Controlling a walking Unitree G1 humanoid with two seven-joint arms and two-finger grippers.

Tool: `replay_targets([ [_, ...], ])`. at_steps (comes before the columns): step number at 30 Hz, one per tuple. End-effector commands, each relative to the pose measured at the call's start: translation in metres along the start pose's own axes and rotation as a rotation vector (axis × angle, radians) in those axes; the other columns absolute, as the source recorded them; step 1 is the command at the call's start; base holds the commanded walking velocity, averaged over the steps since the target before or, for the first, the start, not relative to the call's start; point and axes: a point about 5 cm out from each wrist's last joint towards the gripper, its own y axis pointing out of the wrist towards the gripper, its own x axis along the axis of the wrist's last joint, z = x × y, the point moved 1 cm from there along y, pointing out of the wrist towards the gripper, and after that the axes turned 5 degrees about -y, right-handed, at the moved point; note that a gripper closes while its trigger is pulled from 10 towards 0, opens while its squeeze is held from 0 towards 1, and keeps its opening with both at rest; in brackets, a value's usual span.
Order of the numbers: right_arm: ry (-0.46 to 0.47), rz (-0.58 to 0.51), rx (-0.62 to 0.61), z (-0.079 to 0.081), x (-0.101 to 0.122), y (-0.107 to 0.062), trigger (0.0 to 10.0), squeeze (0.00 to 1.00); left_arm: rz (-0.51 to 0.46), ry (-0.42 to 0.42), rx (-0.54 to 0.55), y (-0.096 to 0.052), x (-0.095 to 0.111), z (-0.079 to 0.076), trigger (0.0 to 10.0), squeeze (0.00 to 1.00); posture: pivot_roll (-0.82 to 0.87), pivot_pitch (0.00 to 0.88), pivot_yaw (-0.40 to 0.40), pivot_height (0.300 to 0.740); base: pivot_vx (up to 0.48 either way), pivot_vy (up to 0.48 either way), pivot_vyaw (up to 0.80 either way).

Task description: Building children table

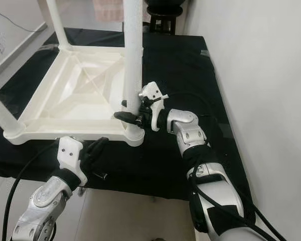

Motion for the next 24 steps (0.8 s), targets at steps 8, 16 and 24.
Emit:
replay_targets([
  [8, 0.001, 0.061, -0.411, 0.061, -0.029, 0.006, 0.0, 0.00, 0.034, -0.017, 0.000, -0.003, -0.006, 0.005, 10.0, 0.00, 0.05, 0.101, -0.015, 0.740, 0.000, 0.000, 0.00],
  [16, 0.118, 0.104, -0.478, 0.043, -0.039, 0.006, 10.0, 0.00, 0.035, -0.011, 0.004, -0.002, -0.005, 0.006, 10.0, 0.00, 0.07, 0.099, -0.022, 0.740, 0.000, 0.000, 0.00],
  [24, 0.098, 0.010, -0.365, 0.032, -0.013, 0.008, 10.0, 1.00, 0.041, -0.015, -0.007, -0.001, -0.006, 0.004, 10.0, 0.00, 0.07, 0.093, -0.019, 0.740, 0.000, 0.000, 0.00],
])
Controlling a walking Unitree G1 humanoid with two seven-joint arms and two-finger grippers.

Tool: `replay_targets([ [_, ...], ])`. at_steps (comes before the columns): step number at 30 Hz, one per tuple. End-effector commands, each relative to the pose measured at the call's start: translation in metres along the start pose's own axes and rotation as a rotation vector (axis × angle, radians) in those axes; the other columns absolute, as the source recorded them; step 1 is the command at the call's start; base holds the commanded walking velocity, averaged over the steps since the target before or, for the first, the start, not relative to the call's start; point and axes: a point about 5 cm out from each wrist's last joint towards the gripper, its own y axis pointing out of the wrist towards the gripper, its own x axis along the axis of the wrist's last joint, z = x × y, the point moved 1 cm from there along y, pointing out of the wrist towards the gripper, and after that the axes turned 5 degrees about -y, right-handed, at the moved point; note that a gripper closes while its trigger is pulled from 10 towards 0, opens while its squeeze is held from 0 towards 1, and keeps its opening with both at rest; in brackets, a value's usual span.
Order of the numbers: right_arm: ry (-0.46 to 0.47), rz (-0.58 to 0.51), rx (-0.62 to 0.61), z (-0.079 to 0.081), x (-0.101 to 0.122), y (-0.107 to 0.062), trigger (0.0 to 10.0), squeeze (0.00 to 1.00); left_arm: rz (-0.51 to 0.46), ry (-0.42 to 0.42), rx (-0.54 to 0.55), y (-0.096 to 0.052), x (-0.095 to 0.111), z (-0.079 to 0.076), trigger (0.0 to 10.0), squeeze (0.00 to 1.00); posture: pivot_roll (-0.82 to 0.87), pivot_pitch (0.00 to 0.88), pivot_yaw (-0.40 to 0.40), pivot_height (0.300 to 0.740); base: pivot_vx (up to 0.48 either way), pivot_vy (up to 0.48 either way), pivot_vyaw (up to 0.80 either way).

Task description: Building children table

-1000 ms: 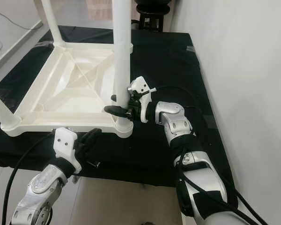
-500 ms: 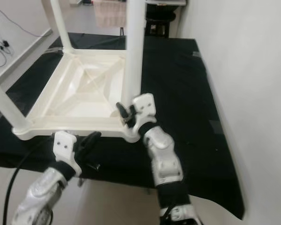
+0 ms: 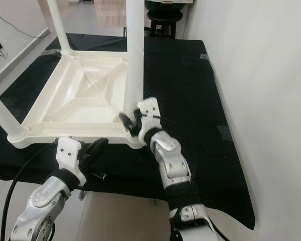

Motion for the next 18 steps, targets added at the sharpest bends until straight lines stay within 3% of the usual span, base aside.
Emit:
replay_targets([
  [1, -0.006, -0.060, 0.085, -0.004, 0.019, 0.005, 10.0, 0.00, 0.038, -0.014, 0.001, -0.001, -0.008, 0.001, 10.0, 0.00, 0.07, 0.091, -0.022, 0.740, 0.000, 0.000, 0.00],
  [2, -0.050, -0.082, 0.174, -0.006, 0.026, 0.007, 10.0, 0.00, 0.038, -0.014, 0.002, -0.001, -0.008, 0.001, 10.0, 0.00, 0.08, 0.089, -0.026, 0.740, 0.000, 0.000, 0.00],
  [4, -0.081, -0.093, 0.235, -0.008, 0.031, 0.007, 10.0, 0.00, 0.038, -0.015, 0.002, -0.001, -0.008, 0.000, 10.0, 0.00, 0.08, 0.089, -0.026, 0.740, 0.000, 0.000, 0.00],
  [6, -0.134, -0.087, 0.399, -0.010, 0.033, 0.006, 10.0, 0.00, 0.037, -0.016, 0.003, 0.000, -0.009, 0.000, 10.0, 0.00, 0.08, 0.084, -0.033, 0.740, 0.000, 0.000, 0.00],
  [14, -0.096, -0.063, 0.589, -0.013, 0.035, 0.006, 10.0, 0.00, 0.040, -0.018, 0.005, 0.000, -0.010, -0.001, 10.0, 0.00, 0.09, 0.078, -0.039, 0.740, 0.000, 0.000, 0.00],
  [15, -0.079, -0.063, 0.611, -0.014, 0.035, 0.006, 6.8, 0.00, 0.041, -0.017, 0.004, 0.000, -0.010, -0.002, 10.0, 0.00, 0.09, 0.078, -0.040, 0.740, 0.000, 0.000, 0.00],
  [17, -0.060, -0.065, 0.623, -0.015, 0.035, 0.006, 6.8, 0.00, 0.042, -0.017, 0.004, 0.000, -0.010, -0.002, 10.0, 0.00, 0.09, 0.078, -0.040, 0.740, 0.000, 0.000, 0.00],
  [18, -0.049, -0.066, 0.631, -0.015, 0.035, 0.006, 0.0, 0.00, 0.042, -0.017, 0.003, -0.001, -0.010, -0.002, 10.0, 0.00, 0.10, 0.080, -0.040, 0.740, 0.000, 0.000, 0.00],
])
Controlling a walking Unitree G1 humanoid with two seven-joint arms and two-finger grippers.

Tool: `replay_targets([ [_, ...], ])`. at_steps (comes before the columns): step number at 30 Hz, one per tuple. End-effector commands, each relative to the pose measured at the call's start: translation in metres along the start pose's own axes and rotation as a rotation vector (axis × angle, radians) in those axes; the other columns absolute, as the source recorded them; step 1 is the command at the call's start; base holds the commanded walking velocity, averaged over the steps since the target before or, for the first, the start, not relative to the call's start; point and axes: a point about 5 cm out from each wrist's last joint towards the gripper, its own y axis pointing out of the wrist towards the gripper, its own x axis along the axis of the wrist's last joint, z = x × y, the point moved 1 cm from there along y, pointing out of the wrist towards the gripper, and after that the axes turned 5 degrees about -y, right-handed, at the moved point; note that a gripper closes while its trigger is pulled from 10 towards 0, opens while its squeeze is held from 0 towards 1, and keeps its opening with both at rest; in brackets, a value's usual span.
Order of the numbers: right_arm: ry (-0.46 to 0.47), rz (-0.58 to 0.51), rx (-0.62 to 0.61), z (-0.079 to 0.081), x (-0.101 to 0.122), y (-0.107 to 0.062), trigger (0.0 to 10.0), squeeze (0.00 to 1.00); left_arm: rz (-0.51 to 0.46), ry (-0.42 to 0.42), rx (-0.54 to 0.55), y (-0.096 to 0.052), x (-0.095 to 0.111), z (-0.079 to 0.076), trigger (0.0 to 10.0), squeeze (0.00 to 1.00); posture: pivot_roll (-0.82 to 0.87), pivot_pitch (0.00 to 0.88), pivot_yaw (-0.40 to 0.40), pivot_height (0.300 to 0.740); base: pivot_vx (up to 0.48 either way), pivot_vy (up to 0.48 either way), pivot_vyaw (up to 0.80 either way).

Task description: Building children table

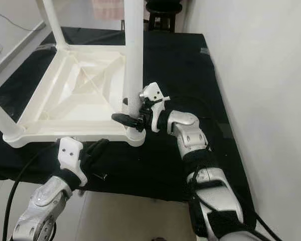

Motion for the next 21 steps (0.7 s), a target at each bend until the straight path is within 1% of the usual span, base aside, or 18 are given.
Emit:
replay_targets([
  [1, 0.023, -0.008, 0.050, 0.004, 0.000, 0.004, 0.0, 0.00, 0.023, -0.005, 0.003, -0.002, -0.005, -0.001, 10.0, 0.00, 0.10, 0.081, -0.040, 0.740, 0.000, 0.000, 0.00],
  [5, 0.021, 0.003, 0.035, 0.001, -0.005, 0.001, 0.0, 0.00, 0.022, -0.007, 0.004, -0.002, -0.004, -0.001, 10.0, 0.00, 0.09, 0.088, -0.040, 0.740, 0.000, 0.000, 0.00],
  [9, 0.005, -0.003, -0.033, -0.002, -0.010, -0.006, 0.0, 0.00, 0.019, -0.008, 0.005, -0.002, -0.003, -0.001, 10.0, 0.00, 0.08, 0.095, -0.038, 0.740, 0.000, 0.000, 0.00],
  [10, 0.005, -0.003, -0.033, -0.002, -0.010, -0.006, 0.0, 0.00, 0.019, -0.008, 0.005, -0.002, -0.003, -0.001, 10.0, 0.00, 0.08, 0.095, -0.038, 0.740, 0.000, 0.000, 0.00],
  [11, 0.007, -0.007, -0.071, -0.003, -0.012, -0.008, 0.0, 0.00, 0.019, -0.008, 0.006, -0.002, -0.003, -0.001, 10.0, 0.00, 0.08, 0.095, -0.038, 0.740, 0.000, 0.000, 0.00],
  [12, -0.001, -0.008, -0.112, -0.001, -0.015, -0.012, 0.0, 0.00, 0.019, -0.009, 0.006, -0.002, -0.003, 0.000, 10.0, 0.00, 0.08, 0.098, -0.032, 0.740, 0.000, 0.000, 0.00],
  [13, -0.001, -0.008, -0.112, -0.001, -0.015, -0.012, 0.0, 0.00, 0.019, -0.009, 0.006, -0.002, -0.003, 0.000, 10.0, 0.00, 0.08, 0.098, -0.032, 0.740, 0.000, 0.000, 0.00],
  [15, 0.002, -0.009, -0.166, 0.004, -0.021, -0.017, 0.0, 0.00, 0.019, -0.009, 0.005, -0.003, -0.003, 0.000, 10.0, 0.00, 0.07, 0.100, -0.028, 0.740, 0.000, 0.000, 0.00],
  [16, 0.008, 0.009, -0.221, 0.010, -0.026, -0.018, 0.0, 0.00, 0.021, -0.008, 0.004, -0.004, -0.003, 0.001, 10.0, 0.00, 0.08, 0.102, -0.030, 0.740, 0.000, 0.000, 0.00],
  [17, 0.008, 0.009, -0.221, 0.010, -0.026, -0.018, 0.0, 0.00, 0.021, -0.008, 0.004, -0.004, -0.003, 0.001, 10.0, 0.00, 0.08, 0.102, -0.030, 0.740, 0.000, 0.000, 0.00],
  [18, 0.046, 0.053, -0.405, 0.014, -0.036, -0.015, 0.0, 0.00, 0.022, -0.006, 0.003, -0.004, -0.002, 0.001, 10.0, 0.00, 0.07, 0.106, -0.027, 0.740, 0.000, 0.000, 0.00],
  [20, 0.046, 0.053, -0.405, 0.014, -0.036, -0.015, 0.0, 0.00, 0.022, -0.006, 0.003, -0.004, -0.002, 0.001, 10.0, 0.00, 0.07, 0.106, -0.027, 0.740, 0.000, 0.000, 0.00],
  [21, 0.138, 0.094, -0.623, 0.028, -0.050, -0.014, 0.0, 0.00, 0.022, -0.005, 0.003, -0.005, -0.002, 0.002, 10.0, 0.00, 0.06, 0.114, -0.022, 0.740, 0.000, 0.000, 0.00],
])
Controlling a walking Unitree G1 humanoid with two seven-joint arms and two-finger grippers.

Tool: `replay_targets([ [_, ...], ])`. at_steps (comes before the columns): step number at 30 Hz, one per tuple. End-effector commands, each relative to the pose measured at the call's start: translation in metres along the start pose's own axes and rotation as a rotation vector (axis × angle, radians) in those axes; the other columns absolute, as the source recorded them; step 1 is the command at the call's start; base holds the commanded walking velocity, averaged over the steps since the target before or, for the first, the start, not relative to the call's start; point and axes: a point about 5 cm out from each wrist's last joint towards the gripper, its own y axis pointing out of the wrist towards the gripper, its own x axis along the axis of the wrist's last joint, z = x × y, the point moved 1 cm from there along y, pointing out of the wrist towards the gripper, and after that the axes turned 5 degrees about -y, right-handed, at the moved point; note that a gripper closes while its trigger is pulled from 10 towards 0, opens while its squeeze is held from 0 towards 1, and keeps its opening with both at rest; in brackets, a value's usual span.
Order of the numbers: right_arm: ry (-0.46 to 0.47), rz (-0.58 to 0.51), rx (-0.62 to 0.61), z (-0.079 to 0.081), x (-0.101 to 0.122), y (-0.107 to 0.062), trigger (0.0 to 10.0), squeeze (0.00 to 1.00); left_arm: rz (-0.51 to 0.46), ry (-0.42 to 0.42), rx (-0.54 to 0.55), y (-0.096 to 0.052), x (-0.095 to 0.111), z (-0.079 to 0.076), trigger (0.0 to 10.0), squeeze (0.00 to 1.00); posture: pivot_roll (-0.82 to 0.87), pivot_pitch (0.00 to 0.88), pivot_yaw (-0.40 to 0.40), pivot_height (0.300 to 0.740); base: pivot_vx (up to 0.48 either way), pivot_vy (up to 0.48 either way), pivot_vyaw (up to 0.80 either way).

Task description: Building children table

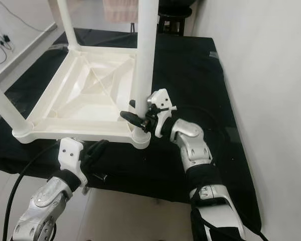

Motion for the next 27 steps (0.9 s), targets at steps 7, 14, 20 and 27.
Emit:
replay_targets([
  [7, -0.031, 0.162, -0.104, 0.021, -0.027, 0.002, 0.0, 0.00, 0.018, 0.000, -0.006, -0.002, -0.001, 0.003, 10.0, 0.00, 0.08, 0.102, -0.017, 0.740, 0.000, 0.000, 0.00],
  [14, 0.081, 0.122, -0.136, 0.013, -0.015, 0.021, 10.0, 0.00, 0.021, 0.003, -0.003, -0.001, -0.001, 0.003, 10.0, 0.00, 0.09, 0.102, -0.011, 0.740, 0.000, 0.000, 0.00],
  [20, 0.106, 0.060, -0.012, 0.004, 0.000, 0.023, 10.0, 1.00, 0.023, 0.000, -0.012, 0.000, -0.001, 0.001, 10.0, 0.00, 0.09, 0.098, -0.016, 0.740, 0.000, 0.000, 0.00],
  [27, -0.018, 0.060, 0.360, -0.011, 0.009, 0.024, 10.0, 0.00, 0.019, -0.003, -0.008, 0.001, -0.002, -0.001, 10.0, 0.00, 0.10, 0.095, -0.030, 0.740, 0.000, 0.000, 0.00],
])
